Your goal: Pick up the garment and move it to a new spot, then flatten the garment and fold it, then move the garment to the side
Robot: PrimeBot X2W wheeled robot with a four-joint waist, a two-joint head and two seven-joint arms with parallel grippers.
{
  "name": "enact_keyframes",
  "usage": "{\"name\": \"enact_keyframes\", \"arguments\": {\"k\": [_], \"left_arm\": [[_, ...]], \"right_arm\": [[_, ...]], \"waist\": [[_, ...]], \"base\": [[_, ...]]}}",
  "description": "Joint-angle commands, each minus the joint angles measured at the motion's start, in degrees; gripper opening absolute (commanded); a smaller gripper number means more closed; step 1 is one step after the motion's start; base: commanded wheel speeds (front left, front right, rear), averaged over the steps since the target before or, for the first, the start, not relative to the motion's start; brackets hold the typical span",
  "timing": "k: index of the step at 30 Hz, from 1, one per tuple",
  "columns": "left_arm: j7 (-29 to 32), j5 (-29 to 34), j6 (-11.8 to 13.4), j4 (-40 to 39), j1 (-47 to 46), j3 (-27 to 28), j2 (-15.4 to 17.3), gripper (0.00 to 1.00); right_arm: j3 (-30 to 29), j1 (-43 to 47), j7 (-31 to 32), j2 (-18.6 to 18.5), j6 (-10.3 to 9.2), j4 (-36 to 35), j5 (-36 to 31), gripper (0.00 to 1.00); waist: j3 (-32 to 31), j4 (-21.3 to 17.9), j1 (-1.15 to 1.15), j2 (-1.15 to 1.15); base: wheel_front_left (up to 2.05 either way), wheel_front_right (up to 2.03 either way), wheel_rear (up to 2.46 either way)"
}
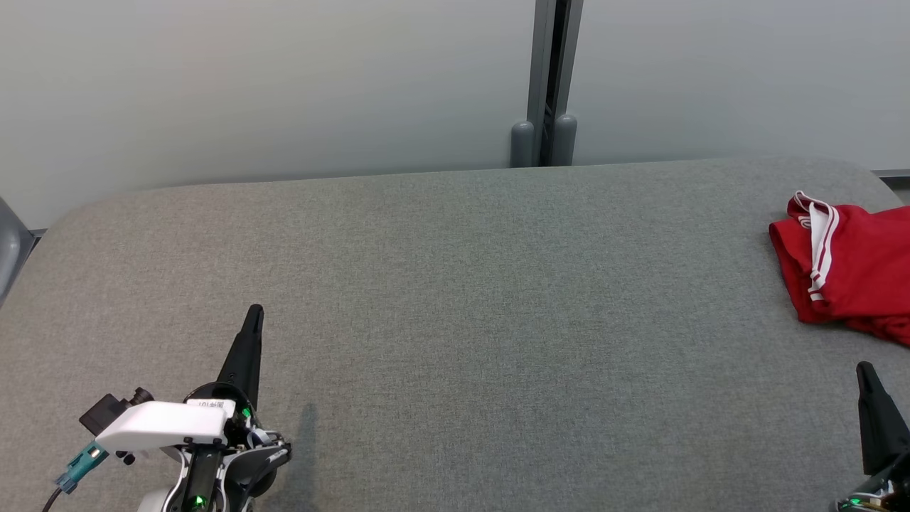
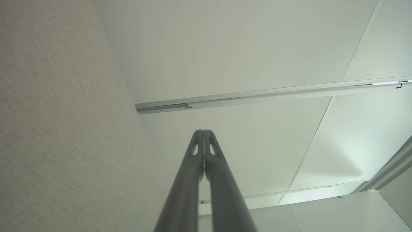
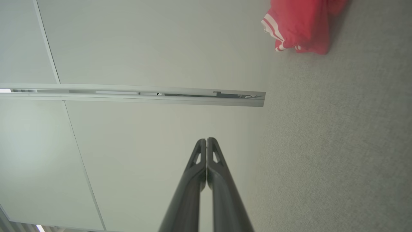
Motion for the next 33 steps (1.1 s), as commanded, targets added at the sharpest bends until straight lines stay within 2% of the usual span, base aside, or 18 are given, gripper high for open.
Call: {"name": "enact_keyframes", "arguments": {"k": [1, 33], "left_arm": [[0.1, 0.1, -0.3, 0.0, -0.7, 0.3, 0.4, 0.0], [0.3, 0.4, -0.3, 0.0, -0.7, 0.5, 0.2, 0.0]], "right_arm": [[0.1, 0.4, 0.0, -0.5, 0.02, -0.3, 0.1, 0.0], [1.3, 0.6, -1.4, -1.5, 0.02, -0.5, 1.4, 0.0]], "waist": [[0.0, 0.0, 0.0, 0.0], [0.0, 0.0, 0.0, 0.0]], "base": [[0.0, 0.0, 0.0], [0.0, 0.0, 0.0]]}}
